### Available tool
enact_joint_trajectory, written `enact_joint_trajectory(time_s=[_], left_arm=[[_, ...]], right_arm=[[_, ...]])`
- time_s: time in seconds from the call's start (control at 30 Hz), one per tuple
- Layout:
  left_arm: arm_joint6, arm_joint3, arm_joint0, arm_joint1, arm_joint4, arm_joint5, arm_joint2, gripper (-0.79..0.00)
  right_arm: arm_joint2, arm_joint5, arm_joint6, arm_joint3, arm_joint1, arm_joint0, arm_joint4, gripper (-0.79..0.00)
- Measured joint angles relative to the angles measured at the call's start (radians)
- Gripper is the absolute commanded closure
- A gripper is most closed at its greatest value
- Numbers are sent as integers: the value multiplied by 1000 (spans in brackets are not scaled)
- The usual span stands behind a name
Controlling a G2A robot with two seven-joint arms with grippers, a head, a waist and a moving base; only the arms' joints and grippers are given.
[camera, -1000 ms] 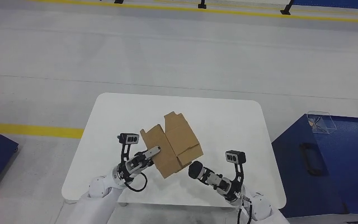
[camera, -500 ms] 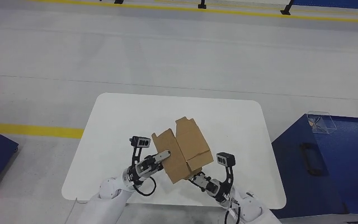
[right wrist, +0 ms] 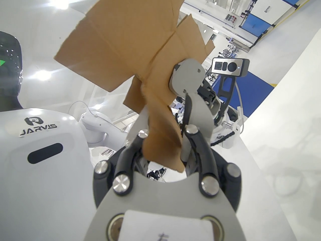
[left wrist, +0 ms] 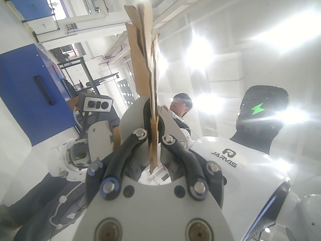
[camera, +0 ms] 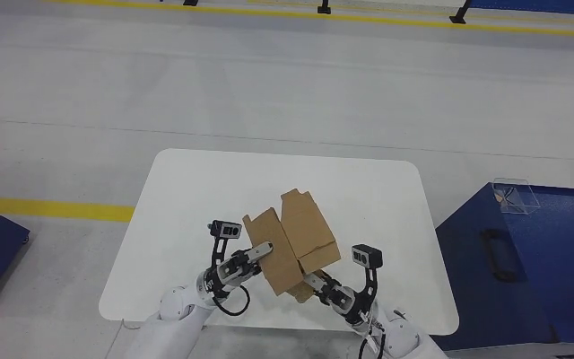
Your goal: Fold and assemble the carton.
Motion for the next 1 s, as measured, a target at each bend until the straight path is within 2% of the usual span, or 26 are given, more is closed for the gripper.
enact_joint_trajectory(time_s=[0.07, 0.1, 0.3, 0.57, 1.0], left_arm=[[1, 0, 0, -1, 0, -1, -6, -650], [1, 1, 1, -1, 0, -1, -9, -785], [-6, 30, -2, 0, -20, 6, -44, -785], [-26, 52, -10, 7, -55, 26, -123, -785], [-29, 51, -9, 7, -56, 29, -127, -785]], right_arm=[[4, 16, -1, 0, 1, 2, 24, 0], [8, 21, 0, 2, 2, 4, 31, 0], [59, 52, -36, 8, 8, -5, 70, 0], [119, 95, -12, 31, 19, -25, 145, 0], [125, 120, 10, 33, 21, -29, 177, 0]])
